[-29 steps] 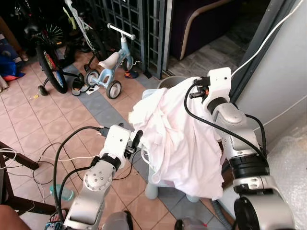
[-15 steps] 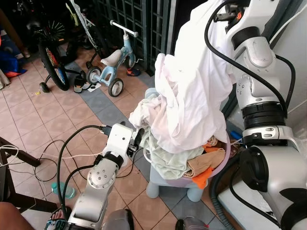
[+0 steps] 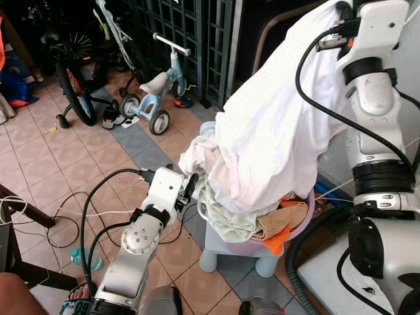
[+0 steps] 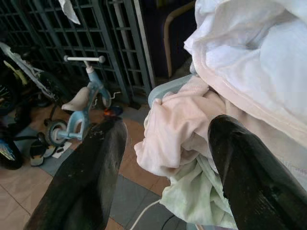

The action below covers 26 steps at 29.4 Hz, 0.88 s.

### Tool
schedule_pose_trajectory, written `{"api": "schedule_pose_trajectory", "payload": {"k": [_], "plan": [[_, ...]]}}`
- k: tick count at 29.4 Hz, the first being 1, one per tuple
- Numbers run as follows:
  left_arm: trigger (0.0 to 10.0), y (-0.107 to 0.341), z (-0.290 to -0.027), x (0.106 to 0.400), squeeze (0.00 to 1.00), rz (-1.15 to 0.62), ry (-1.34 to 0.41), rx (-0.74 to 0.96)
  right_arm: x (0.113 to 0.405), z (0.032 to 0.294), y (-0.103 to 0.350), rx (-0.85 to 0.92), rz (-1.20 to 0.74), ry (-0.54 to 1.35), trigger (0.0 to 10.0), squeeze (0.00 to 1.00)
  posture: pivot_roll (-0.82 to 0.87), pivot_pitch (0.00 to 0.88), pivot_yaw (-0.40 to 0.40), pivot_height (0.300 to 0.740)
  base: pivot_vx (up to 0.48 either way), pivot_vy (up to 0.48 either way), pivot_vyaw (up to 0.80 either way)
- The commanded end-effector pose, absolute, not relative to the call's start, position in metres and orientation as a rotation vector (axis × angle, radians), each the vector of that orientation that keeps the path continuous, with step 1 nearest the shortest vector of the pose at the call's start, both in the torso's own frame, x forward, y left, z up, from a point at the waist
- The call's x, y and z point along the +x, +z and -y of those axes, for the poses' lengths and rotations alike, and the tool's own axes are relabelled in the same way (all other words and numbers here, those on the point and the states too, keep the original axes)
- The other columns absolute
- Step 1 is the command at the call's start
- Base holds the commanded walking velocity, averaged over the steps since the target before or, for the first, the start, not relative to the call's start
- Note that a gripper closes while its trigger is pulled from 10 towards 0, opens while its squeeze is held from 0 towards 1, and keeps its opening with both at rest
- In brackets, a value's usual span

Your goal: Clothes washing

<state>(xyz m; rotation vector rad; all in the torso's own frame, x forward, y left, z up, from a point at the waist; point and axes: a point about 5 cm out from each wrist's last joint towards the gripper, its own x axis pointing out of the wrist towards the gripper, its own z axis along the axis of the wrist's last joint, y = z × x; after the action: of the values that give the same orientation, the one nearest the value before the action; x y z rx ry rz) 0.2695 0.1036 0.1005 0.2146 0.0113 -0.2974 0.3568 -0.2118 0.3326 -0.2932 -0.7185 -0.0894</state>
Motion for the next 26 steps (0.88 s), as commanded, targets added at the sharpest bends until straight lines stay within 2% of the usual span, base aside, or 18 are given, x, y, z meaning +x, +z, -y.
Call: {"api": "schedule_pose_trajectory", "payload": {"k": [1,2,5,6,8,15,26], "plan": [[10.0,0.102,-0.11,0.273,0.0,0.007,-0.244,0.233,0.352,0.211,0.314,-0.248,0.669,-0.033,0.0,0.0,-0.01,0.0,0.023,0.74,0.0,0.0,0.0],[10.0,0.104,-0.114,0.275,0.0,0.02,-0.218,0.225,0.345,0.197,0.277,-0.197,0.555,0.097,0.0,0.0,-0.02,0.0,0.026,0.74,0.0,0.0,0.0],[10.0,0.105,-0.118,0.275,0.0,0.024,-0.199,0.214,0.322,0.176,0.231,-0.141,0.432,0.231,0.0,0.0,-0.02,0.0,0.033,0.74,0.0,0.0,0.0],[10.0,0.105,-0.118,0.275,0.0,0.024,-0.199,0.214,0.322,0.176,0.231,-0.141,0.432,0.231,0.0,0.0,-0.02,0.0,0.033,0.74,0.0,0.0,0.0],[10.0,0.106,-0.12,0.274,0.0,0.026,-0.191,0.203,0.294,0.159,0.2,-0.067,0.342,0.284,0.0,0.0,-0.03,0.0,0.041,0.74,0.0,0.0,0.0],[10.0,0.109,-0.116,0.272,0.0,0.048,-0.204,0.204,0.271,0.158,0.184,-0.057,0.288,0.212,0.0,0.0,-0.04,0.01,0.048,0.74,0.0,0.0,0.0],[10.0,0.106,-0.121,0.267,0.0,0.039,-0.158,0.201,0.26,0.16,0.179,-0.049,0.215,0.137,0.0,0.0,-0.03,0.036,0.046,0.74,0.0,0.0,-0.17]]}}
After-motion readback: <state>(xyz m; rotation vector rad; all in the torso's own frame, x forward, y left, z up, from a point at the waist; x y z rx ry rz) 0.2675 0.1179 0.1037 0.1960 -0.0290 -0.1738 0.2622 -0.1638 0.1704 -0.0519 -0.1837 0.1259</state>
